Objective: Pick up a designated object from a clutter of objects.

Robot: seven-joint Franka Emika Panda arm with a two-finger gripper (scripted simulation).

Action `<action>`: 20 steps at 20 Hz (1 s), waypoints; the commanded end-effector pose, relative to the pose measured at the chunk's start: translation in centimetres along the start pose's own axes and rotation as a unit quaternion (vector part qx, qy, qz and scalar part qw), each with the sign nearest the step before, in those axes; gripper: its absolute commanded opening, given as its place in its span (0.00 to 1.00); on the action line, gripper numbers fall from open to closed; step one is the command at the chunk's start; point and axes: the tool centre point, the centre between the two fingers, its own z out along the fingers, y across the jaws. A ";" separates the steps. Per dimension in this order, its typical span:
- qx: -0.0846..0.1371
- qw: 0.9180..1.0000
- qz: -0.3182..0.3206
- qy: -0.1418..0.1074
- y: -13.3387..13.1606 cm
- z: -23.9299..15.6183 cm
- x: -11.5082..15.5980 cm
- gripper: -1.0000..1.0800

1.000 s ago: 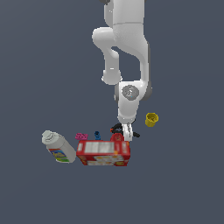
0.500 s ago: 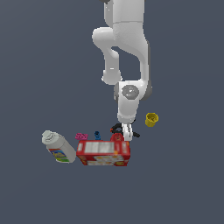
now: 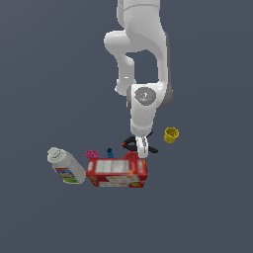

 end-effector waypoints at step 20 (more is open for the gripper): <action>0.000 1.000 0.001 0.000 -5.4 -19.9 6.1 0.00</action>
